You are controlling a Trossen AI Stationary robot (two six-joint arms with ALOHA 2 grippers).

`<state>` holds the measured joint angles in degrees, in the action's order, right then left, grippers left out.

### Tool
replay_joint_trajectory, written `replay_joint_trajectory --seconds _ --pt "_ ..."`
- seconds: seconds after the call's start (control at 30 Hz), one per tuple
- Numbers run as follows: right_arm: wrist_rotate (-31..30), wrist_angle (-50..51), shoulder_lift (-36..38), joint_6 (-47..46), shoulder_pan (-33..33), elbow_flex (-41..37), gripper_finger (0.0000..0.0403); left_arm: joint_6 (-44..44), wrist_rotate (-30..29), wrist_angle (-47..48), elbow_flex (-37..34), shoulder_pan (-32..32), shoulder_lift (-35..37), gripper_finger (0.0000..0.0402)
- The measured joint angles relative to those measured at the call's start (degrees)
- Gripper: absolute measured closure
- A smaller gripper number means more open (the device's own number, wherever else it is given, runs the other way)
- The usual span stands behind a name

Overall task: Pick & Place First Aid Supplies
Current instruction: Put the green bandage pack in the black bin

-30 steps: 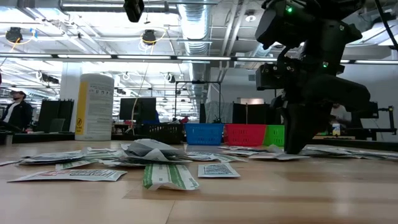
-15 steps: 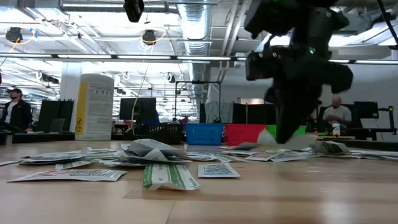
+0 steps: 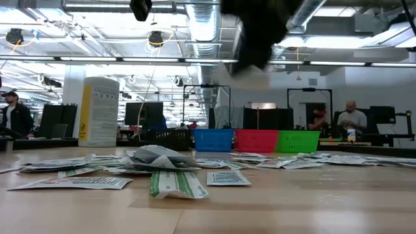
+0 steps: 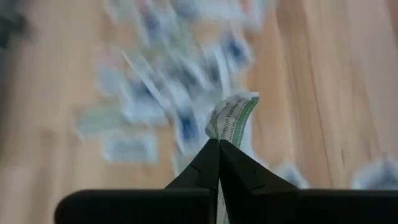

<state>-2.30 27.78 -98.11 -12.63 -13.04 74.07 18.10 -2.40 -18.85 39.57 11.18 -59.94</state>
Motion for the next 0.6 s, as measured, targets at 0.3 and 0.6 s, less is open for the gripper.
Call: replay_joint_trajectory --seconds 0.3,0.6 --pt "4.3 -13.6 5.9 5.8 -0.1 5.0 0.0402 -6.6 3.5 -0.1 0.0 0.0 0.0 0.0256" --pt "7.4 -22.4 9.4 6.8 -0.1 5.0 0.0402 -14.7 10.2 -7.2 0.0 0.0 -0.1 0.0256"
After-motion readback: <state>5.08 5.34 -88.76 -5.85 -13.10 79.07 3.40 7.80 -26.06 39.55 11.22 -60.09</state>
